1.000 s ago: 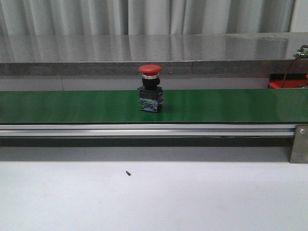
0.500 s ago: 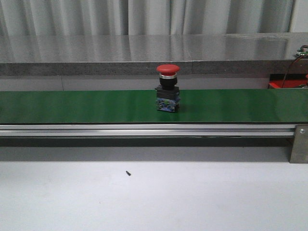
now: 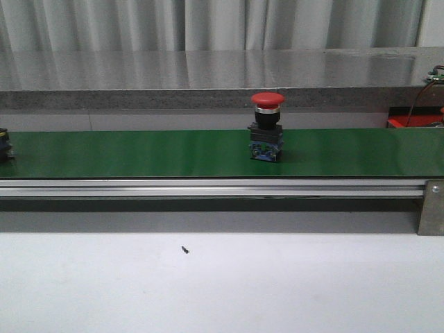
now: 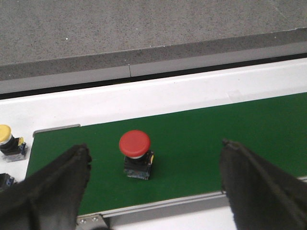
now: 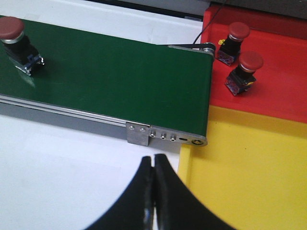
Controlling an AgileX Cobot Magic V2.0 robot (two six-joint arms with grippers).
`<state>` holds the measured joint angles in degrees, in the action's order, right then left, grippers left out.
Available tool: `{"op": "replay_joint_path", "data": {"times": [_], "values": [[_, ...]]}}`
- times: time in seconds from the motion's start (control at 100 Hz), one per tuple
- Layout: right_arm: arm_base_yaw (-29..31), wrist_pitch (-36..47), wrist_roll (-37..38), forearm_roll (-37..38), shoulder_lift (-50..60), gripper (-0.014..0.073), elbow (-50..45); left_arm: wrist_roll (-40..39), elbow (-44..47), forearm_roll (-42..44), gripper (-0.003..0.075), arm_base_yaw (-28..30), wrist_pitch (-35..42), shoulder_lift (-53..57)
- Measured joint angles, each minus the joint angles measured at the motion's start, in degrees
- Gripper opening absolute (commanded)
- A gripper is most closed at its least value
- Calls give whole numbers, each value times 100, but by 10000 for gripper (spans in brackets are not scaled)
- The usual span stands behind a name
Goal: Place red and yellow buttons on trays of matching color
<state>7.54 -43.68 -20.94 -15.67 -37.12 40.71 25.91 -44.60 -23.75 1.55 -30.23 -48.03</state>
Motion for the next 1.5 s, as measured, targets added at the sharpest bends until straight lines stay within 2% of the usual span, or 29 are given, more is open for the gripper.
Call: {"op": "replay_joint_path", "data": {"times": [0.19, 0.26, 0.46, 1.17, 1.22, 1.27, 1.28, 1.29, 1.36, 1.38, 1.44, 1.5], "values": [[0, 0, 0, 0, 0, -68, 0, 0, 854, 57, 68, -24, 147, 659], [0, 0, 0, 0, 0, -68, 0, 0, 1046, 59, -18, -94, 227, 802], [0, 125, 0, 0, 0, -69, 0, 0, 1192, 90, -20, -282, 279, 931], [0, 341, 0, -202, 0, -54, 0, 0, 1192, 102, -20, -280, 311, 931], [0, 331, 0, -228, 0, -10, 0, 0, 1192, 102, -20, -280, 311, 931], [0, 299, 0, -239, -22, 69, 0, 0, 1192, 102, -20, -280, 322, 931], [0, 278, 0, -239, -23, 114, 0, 0, 1192, 102, -20, -280, 322, 931], [0, 272, 0, -239, -35, 114, 0, 0, 1192, 102, -20, -280, 322, 931], [0, 180, 0, -239, -86, 295, 0, 0, 1192, 102, -20, -280, 335, 931], [0, 155, 0, -248, -113, 368, 0, 0, 1192, 102, -20, -280, 346, 931], [0, 117, 0, -248, -187, 483, 0, 0, 1192, 102, -20, -280, 344, 931], [0, 78, 0, -248, -303, 538, 0, 0, 1192, 104, -20, -280, 347, 931]]}}
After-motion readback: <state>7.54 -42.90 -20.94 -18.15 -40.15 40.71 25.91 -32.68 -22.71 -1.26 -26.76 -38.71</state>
